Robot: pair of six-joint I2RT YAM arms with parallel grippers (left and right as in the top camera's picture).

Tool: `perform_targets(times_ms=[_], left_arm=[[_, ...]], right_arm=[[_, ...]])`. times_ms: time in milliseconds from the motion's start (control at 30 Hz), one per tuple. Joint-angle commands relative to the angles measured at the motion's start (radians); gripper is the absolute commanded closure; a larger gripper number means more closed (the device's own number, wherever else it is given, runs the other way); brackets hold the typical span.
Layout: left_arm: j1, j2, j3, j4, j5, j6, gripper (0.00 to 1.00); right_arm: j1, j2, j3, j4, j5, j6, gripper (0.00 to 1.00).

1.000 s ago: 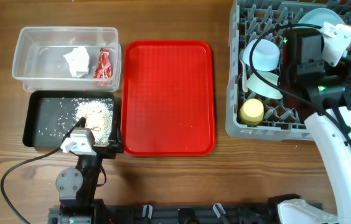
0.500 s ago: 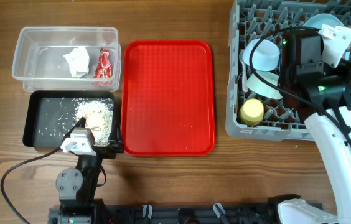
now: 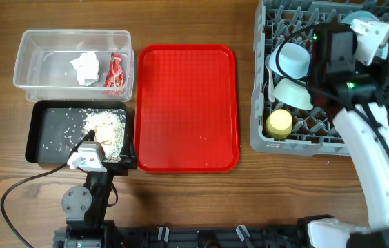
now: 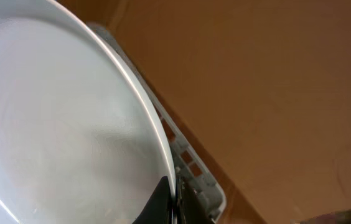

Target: Sort waste into correct bins and load items into the dishwasher rack

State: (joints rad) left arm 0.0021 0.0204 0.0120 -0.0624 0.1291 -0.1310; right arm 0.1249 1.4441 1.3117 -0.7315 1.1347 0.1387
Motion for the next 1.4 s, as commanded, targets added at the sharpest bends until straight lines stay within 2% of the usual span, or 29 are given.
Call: perform_targets(times_ms=[0, 367, 533, 567, 633, 667, 733, 833, 1133, 1300, 1367], left_arm=[[0.007, 0.002, -0.006, -0.001, 0.008, 0.019, 0.00], [0.007, 0.002, -0.006, -0.001, 0.008, 0.019, 0.00], [0.007, 0.002, -0.006, -0.001, 0.008, 0.019, 0.00], [0.007, 0.002, -0.006, -0.001, 0.008, 0.019, 0.00], [0.007, 0.002, -0.006, -0.001, 0.008, 0.019, 0.00], [0.007, 0.002, -0.006, -0.001, 0.008, 0.019, 0.00], [0.007, 0.002, -0.006, -0.001, 0.008, 0.019, 0.00], [0.007, 0.002, -0.006, -0.001, 0.008, 0.019, 0.00], [0.007, 0.002, -0.006, -0.001, 0.008, 0.019, 0.00], [0.007, 0.002, -0.006, -0.001, 0.008, 0.019, 0.00], [0.007, 0.002, -0.006, -0.001, 0.008, 0.019, 0.00]], right_arm=[[-0.018, 0.062, 0.004, 0.010, 0.053, -0.035, 0.96], [-0.045, 0.211, 0.004, 0.086, -0.014, -0.140, 0.95], [-0.003, 0.252, 0.004, 0.088, -0.017, -0.159, 0.83], [0.010, 0.252, 0.004, 0.090, -0.017, -0.159, 0.77], [0.058, 0.243, 0.004, 0.095, -0.017, -0.171, 0.55], [0.077, 0.238, 0.004, 0.090, -0.016, -0.174, 0.48], [0.115, 0.227, 0.004, 0.073, -0.025, -0.173, 0.43], [0.171, 0.204, 0.004, 0.028, -0.082, -0.158, 0.41], [0.304, 0.027, 0.026, -0.092, -0.467, -0.019, 0.40], [0.389, -0.146, 0.043, -0.117, -0.933, 0.009, 0.39], [0.419, -0.214, 0.043, -0.099, -1.089, 0.070, 0.35]])
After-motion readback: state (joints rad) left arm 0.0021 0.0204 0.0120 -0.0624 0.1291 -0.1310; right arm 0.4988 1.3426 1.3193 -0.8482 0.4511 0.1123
